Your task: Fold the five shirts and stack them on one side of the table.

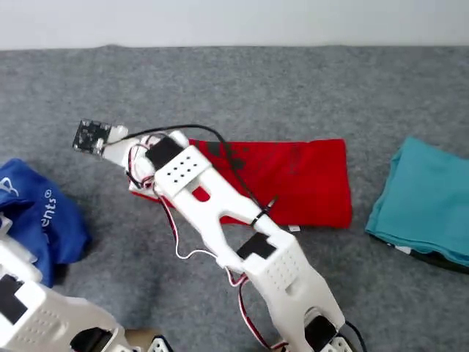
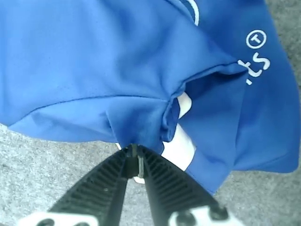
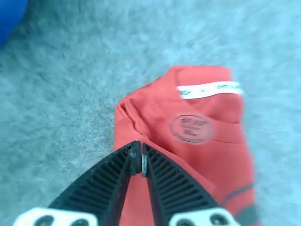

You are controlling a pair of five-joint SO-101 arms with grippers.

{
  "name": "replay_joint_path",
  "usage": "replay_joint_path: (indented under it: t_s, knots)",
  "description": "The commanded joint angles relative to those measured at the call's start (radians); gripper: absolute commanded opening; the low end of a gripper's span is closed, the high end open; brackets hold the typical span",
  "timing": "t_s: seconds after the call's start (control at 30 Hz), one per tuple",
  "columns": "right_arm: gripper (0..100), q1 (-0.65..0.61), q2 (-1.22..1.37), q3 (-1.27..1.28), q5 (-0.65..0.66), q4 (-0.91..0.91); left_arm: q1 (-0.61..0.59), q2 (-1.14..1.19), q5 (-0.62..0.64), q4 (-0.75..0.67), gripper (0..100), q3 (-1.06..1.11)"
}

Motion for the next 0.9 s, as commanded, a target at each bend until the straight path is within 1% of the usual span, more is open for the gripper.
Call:
replay_joint_path:
  t_s: [0.0, 0.17, 0.3, 0.43, 0.63, 0.7, 0.8, 0.87]
  knots:
    - [1.0, 0.002, 0.082, -0.058, 0.003, -0.047, -0.006, -0.061, -0.008, -0.011, 1, -0.005]
    - [1.0, 0.010, 0.137, -0.135, 0.003, -0.035, -0.006, -0.063, -0.008, -0.011, 1, -0.005]
    - [1.0, 0.013, 0.110, -0.284, 0.002, 0.073, -0.006, -0.063, -0.008, -0.012, 1, -0.005]
    - [1.0, 0.036, 0.102, -0.442, 0.002, 0.240, -0.006, -0.061, -0.008, -0.015, 1, -0.005]
    - [1.1, 0.096, 0.105, -0.603, -0.005, 0.561, -0.006, -0.057, -0.008, -0.017, 1, -0.005]
    - [0.9, 0.111, 0.102, -0.598, -0.006, 0.607, -0.005, -0.057, -0.008, -0.017, 1, -0.005]
    - [1.1, 0.160, 0.082, -0.545, -0.068, 0.602, -0.002, -0.057, -0.006, -0.017, 1, -0.005]
    - [1.1, 0.176, 0.067, -0.491, -0.075, 0.602, 0.000, -0.060, -0.006, -0.017, 1, -0.005]
